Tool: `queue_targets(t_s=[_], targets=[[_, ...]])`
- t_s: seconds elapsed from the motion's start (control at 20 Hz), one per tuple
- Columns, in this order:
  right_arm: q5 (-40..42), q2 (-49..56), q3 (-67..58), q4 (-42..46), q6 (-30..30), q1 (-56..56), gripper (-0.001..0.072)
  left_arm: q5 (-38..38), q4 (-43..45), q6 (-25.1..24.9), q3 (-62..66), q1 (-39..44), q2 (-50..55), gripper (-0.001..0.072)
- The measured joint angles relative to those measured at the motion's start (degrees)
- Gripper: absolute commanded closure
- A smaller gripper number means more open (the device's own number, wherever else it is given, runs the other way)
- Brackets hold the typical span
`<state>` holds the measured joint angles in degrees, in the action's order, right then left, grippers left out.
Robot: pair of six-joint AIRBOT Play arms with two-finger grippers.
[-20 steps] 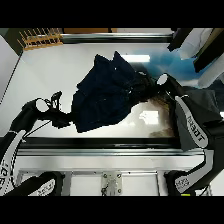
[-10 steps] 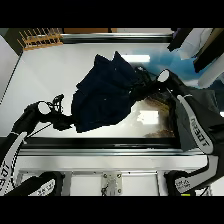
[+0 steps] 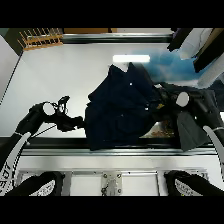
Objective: Fold the clothes and pants, and hang the long-sleeved shirts on hangers.
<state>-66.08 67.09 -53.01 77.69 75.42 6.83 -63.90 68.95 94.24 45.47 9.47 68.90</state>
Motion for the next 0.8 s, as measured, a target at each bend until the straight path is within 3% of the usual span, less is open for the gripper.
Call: queue_targets(t_s=[0.1,0.35,0.8], targets=[[1.3,-2.0,3.1,1.0,2.7,-0.8,0.0068,0.0,0.0,0.0,-0.3,3.3,0.0,0.0099],[2.5,-6.8,4.7,0.9,6.3,-1.7,0.0042,0.7,-1.5,0.9,-4.4,9.4,0.0,0.0098],[-1.0,-12.6,7.8,-3.5,11.2,-13.3,0.0041,6.6,-15.5,-1.8,-12.8,14.4,0.2,0.0099]])
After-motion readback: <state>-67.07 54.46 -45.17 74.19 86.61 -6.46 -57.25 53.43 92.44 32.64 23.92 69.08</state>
